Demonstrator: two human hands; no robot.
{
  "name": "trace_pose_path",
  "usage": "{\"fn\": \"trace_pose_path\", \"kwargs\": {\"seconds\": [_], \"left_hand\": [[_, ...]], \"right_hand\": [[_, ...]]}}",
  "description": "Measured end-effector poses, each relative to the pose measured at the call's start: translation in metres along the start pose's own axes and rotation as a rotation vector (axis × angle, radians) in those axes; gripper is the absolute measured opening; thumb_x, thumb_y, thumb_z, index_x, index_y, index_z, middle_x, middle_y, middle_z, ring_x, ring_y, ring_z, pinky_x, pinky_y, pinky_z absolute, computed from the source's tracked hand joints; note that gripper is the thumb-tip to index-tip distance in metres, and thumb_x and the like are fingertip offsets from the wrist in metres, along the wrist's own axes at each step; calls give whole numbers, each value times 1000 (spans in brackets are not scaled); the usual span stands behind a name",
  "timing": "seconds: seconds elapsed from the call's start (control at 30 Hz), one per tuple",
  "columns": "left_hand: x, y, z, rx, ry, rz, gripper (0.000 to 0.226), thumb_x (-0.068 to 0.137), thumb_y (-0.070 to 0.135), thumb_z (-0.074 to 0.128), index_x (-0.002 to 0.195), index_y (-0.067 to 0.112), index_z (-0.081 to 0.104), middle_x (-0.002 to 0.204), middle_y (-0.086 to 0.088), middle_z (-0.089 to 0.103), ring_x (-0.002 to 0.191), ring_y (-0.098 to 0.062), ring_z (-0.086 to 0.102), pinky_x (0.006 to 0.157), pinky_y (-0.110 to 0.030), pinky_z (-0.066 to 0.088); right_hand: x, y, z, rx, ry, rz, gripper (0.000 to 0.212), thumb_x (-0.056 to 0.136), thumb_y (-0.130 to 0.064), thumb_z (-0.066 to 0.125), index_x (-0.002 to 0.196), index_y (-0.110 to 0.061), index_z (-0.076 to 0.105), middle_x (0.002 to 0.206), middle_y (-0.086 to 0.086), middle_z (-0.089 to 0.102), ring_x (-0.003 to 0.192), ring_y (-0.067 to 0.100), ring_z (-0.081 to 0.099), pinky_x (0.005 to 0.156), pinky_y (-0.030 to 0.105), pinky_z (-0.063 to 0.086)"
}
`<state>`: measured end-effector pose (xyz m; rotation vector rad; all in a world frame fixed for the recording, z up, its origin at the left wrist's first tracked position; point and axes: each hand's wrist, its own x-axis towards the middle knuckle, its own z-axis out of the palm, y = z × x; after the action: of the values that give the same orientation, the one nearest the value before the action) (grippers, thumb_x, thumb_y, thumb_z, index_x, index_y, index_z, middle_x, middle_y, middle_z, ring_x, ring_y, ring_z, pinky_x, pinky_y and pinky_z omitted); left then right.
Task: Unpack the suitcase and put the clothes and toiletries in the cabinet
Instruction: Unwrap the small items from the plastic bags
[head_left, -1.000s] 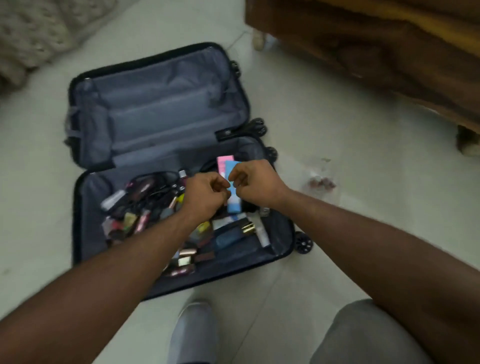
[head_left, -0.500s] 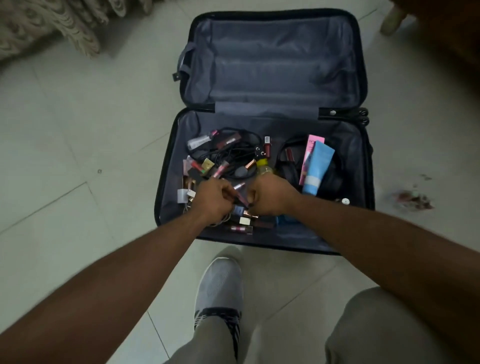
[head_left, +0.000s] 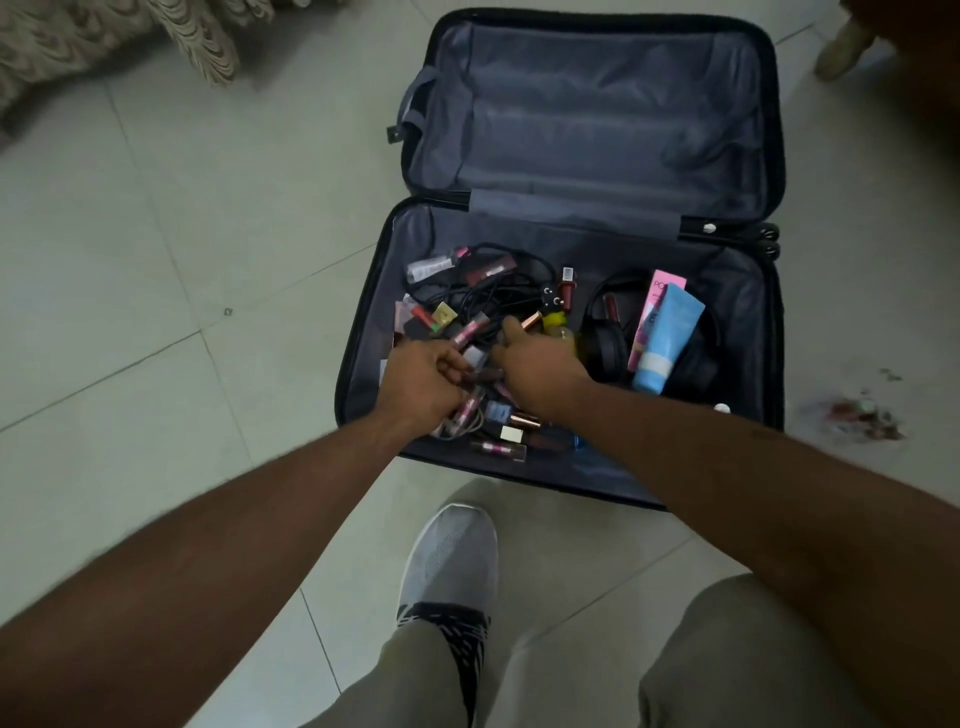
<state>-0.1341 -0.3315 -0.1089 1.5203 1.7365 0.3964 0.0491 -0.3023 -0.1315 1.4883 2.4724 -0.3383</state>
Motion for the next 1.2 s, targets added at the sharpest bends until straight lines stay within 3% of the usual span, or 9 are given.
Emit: {"fn": "trace_pose_path", "kwargs": {"seconds": [0.1,0.27,0.37,0.43,0.7,0.8,0.93,1.07,1.2], "left_hand": [[3,-3,-1,-43,4,31,30,72,-4,84,88,19,72,76,0,73,73,-15,72,79,-36,64],[9,14,-5,0,-171,152,53,72,14,87,121,18,67,103,4,73,93,-13,70,85,-30,59],[11,19,-8,45,-200,114,39,83,10,78,119,17,67,100,0,73,88,-18,70,75,-30,57],[9,17,-12,-32,-198,3,31,90,1,67,117,15,69,90,-7,74,72,-18,71,57,-27,54],[-2,-4,-27,-457,-132,-364,21,84,-6,48,93,11,57,63,-14,57,49,-23,49,49,-29,38],[-2,-4,-31,-575,-115,-396,23,78,-12,47,75,11,52,56,-10,42,49,-20,37,52,-30,33],[-1,-2,-35,-590,-95,-402,22,87,2,60,72,15,52,55,-2,37,47,-17,29,50,-29,30],[4,-2,-34,-549,-57,-367,23,90,13,70,74,17,54,51,3,41,42,-12,34,48,-28,33],[6,1,-29,-492,-40,-345,16,90,14,70,77,14,61,57,-1,47,45,-13,41,46,-28,39]], "right_hand": [[1,6,-6,63,15,-72,37,94,-47,67,119,-20,64,123,6,46,104,24,56,70,34,38],[10,13,-28,566,44,-142,19,81,-37,81,84,-22,69,75,-8,66,67,11,64,62,30,53],[8,9,-27,754,144,-36,24,72,-14,90,92,-15,77,83,-7,72,69,0,62,68,19,53],[6,6,-21,808,173,102,27,71,-4,83,96,-12,74,89,-1,73,77,12,67,70,29,59],[6,-25,2,187,-94,-319,46,84,-20,68,130,-30,68,125,2,60,102,27,63,70,38,55],[12,-29,0,197,-124,-331,36,81,-21,67,117,-23,72,116,3,64,98,28,64,68,36,54],[14,-13,-10,656,-37,-77,10,80,-21,73,80,-12,68,78,5,69,69,22,65,60,35,52],[25,-7,-25,779,85,257,10,79,-27,66,78,-22,57,78,-1,64,74,19,61,62,37,50],[35,-27,-26,946,57,608,37,89,-51,62,76,-17,62,74,1,66,70,20,64,55,28,47]]}}
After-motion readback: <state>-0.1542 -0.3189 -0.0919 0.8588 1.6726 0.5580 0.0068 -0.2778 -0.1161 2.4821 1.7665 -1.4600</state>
